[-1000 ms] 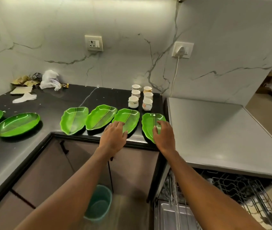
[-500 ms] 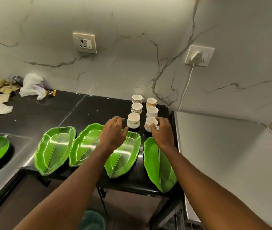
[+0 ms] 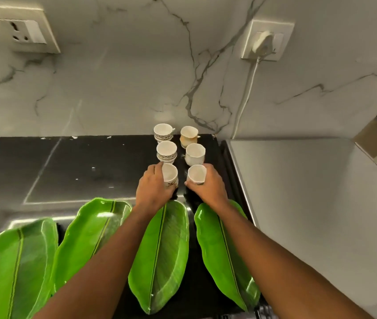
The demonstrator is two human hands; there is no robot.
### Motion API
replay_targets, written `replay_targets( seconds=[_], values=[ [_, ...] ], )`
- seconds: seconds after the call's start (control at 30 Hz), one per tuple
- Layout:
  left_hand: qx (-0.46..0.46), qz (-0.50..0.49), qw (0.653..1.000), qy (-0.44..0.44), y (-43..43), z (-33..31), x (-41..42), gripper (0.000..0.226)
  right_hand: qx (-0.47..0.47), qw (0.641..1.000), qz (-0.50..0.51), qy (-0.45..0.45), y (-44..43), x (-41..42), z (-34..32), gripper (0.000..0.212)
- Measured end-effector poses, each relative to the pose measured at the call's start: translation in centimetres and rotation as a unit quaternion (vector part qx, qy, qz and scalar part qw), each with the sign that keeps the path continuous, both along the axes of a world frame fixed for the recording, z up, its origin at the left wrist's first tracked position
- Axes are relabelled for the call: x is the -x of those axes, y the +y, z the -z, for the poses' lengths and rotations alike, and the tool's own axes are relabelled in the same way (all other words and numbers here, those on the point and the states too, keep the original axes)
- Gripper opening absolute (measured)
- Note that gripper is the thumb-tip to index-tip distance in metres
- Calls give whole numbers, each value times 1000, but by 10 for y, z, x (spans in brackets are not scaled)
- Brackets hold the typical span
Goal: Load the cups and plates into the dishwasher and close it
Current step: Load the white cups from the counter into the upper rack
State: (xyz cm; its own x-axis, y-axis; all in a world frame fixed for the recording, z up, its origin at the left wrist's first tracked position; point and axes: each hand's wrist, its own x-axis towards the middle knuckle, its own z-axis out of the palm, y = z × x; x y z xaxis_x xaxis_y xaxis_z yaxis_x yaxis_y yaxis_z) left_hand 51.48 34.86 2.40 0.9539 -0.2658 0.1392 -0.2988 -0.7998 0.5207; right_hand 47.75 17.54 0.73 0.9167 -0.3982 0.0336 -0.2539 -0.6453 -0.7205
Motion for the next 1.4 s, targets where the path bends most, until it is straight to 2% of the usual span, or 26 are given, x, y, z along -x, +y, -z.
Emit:
replay_targets(
  seconds=[0.13, 0.27, 0.4, 0.6, 0.77, 0.93, 1.07, 1.23, 1.4],
  values=[
    [64, -20, 997, 28, -4, 3, -8, 77, -15, 999, 33, -40, -4, -2, -5, 70],
    [102, -26, 994, -3, -13, -3, -6, 77, -32, 988, 86, -126, -18, 15, -17, 71],
    [175, 12, 984, -27, -38, -21, 21, 70, -12, 976, 142, -166, -37, 52, -29, 77],
    [169, 100, 980, -23, -93, -25, 94, 81, -15, 956, 230, -181, -75, 156, -33, 72],
    [142, 186, 972, 8, -132, -23, 169, 75, 28, 945, 265, -189, -101, 268, -26, 70],
    [125, 264, 955, 40, -164, -20, 261, 75, 11, 931, 328, -160, -112, 380, -10, 74],
    [90, 341, 933, 72, -182, -4, 330, 57, -2, 916, 372, -147, -112, 453, 14, 72],
    [59, 393, 910, 121, -191, 41, 396, 71, -38, 904, 419, -80, -106, 525, 63, 70],
    [-22, 416, 892, 175, -199, 106, 411, 73, -59, 905, 422, -2, -95, 561, 125, 73]
  ],
)
